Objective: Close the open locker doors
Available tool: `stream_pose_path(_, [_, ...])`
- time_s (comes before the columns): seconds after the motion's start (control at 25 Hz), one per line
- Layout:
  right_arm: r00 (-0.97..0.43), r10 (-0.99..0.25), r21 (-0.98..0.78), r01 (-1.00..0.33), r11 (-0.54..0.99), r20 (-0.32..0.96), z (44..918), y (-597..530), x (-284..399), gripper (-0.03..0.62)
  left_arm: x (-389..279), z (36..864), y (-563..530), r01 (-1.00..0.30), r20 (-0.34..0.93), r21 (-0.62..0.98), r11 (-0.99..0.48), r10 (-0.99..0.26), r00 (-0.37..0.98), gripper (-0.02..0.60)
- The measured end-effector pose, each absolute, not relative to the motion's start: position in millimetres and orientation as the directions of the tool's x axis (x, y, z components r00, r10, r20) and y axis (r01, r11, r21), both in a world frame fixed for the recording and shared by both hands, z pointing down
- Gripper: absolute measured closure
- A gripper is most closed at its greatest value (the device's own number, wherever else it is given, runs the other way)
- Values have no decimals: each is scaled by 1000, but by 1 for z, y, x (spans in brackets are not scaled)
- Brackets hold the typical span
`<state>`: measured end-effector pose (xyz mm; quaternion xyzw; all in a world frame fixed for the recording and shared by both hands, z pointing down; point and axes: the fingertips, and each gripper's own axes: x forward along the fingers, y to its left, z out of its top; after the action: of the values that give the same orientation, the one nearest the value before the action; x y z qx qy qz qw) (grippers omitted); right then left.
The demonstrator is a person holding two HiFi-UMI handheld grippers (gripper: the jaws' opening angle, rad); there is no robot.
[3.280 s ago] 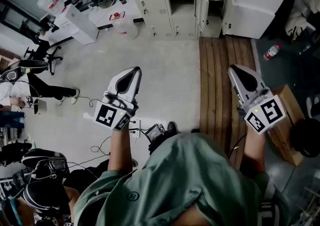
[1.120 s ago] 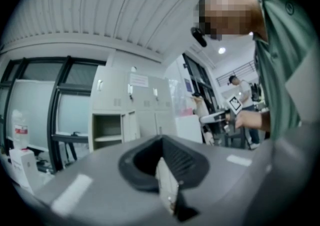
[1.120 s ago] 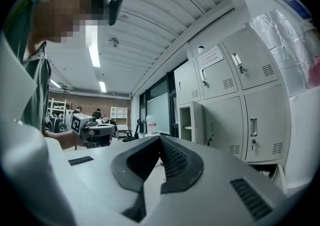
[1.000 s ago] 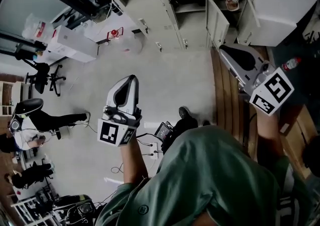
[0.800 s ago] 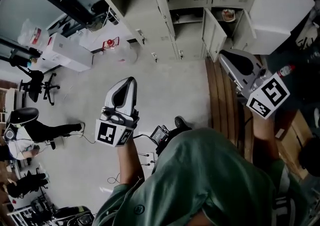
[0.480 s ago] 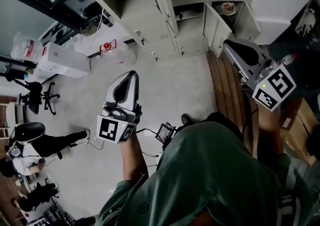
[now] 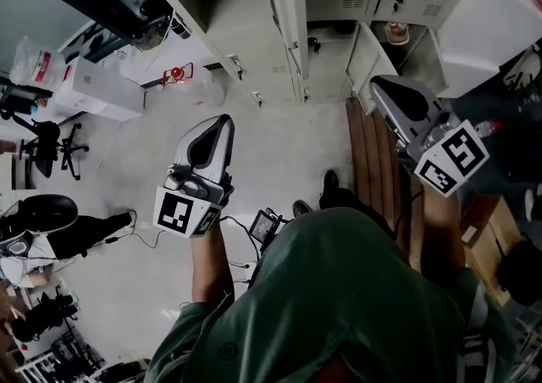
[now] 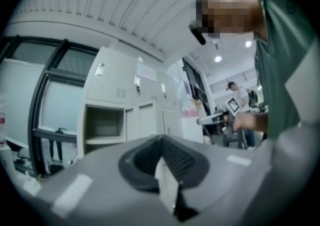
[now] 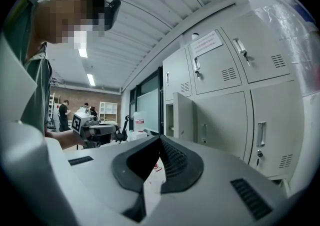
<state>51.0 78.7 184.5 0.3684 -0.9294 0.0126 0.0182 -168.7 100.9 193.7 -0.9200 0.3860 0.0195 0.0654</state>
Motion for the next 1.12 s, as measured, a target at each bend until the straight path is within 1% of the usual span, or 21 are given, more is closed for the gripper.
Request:
stream_pose_path(0.12, [-767,-641,-4,-641,767,38,181,56,42,589,-168,184,86,-734,-100,-92,-673,-727,679,583])
stream_pose_path(0.24, [-804,-594,7,-594,804,35,183,32,35,589,-168,182,67,-760,-98,-113,-640,-754,650,583])
stream_pose_path(0.44, [-844,-535,14,-535,845,37,189,-5,30,588,-166,191,42,-796,-75,-145,-587,-796,601,583])
stream_pose_path(0.64, [-875,-482,11,-482,876,38,194,-28,25,588,-167,196,31,-828,-57,-135,-543,-831,554,583])
stream_pose_path(0.8, [-896,-443,10,-443,896,35,196,-39,16,588,-170,202,27,-838,-38,-133,-529,-842,538,583])
stream_pose_path(0.96, [-913,-407,17,-406,914,39,195,-44,2,586,-172,196,22,-833,-65,-110,-542,-832,551,583])
stream_pose_path(1.12, [-914,-403,29,-402,915,43,194,-53,-7,586,-176,201,9,-827,-39,-108,-551,-829,557,583])
